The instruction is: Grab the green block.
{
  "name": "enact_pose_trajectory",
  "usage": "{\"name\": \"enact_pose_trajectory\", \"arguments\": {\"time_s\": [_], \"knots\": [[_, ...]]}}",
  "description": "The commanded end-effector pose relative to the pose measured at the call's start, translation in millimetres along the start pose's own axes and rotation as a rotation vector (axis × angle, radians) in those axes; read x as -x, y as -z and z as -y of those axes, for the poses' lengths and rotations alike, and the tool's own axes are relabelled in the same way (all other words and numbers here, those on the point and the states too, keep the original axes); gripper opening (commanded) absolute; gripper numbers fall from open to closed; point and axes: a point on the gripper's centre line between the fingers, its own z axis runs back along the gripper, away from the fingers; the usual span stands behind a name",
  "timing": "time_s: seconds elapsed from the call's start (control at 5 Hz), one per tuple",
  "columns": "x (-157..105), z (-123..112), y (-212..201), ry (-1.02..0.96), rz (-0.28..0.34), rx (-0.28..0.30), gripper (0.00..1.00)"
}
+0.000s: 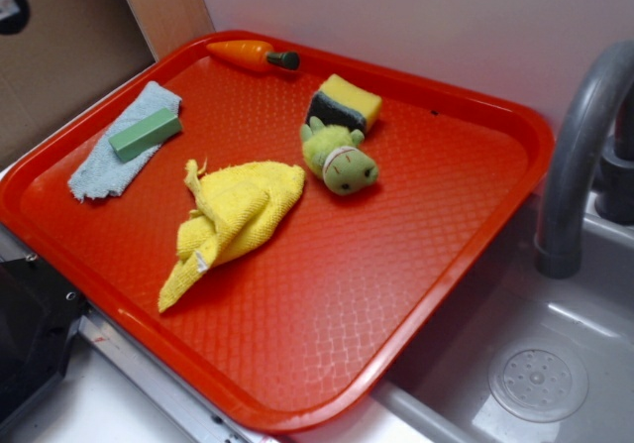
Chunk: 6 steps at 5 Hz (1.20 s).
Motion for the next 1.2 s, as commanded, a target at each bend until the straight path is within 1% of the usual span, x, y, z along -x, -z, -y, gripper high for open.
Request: {"name": "enact_pose_trajectory", "arguments": {"time_s": [0.0, 0.2, 0.4, 0.6, 1.0], "knots": [[-8.4, -73.7, 37.2, -0.115, -0.053, -0.071, 1.00], [-11.0, -79.4, 57.3, -0.106, -0.101, -0.101, 1.00], [-13.9, -82.4, 74.0, -0.089, -0.130, -0.118, 1.00], [-16.2, -84.9, 91.6, -0.088, -0.166, -0.122, 1.00], [-17.8, -83.7, 131.0, -0.051, -0.271, -0.137, 1.00]]}}
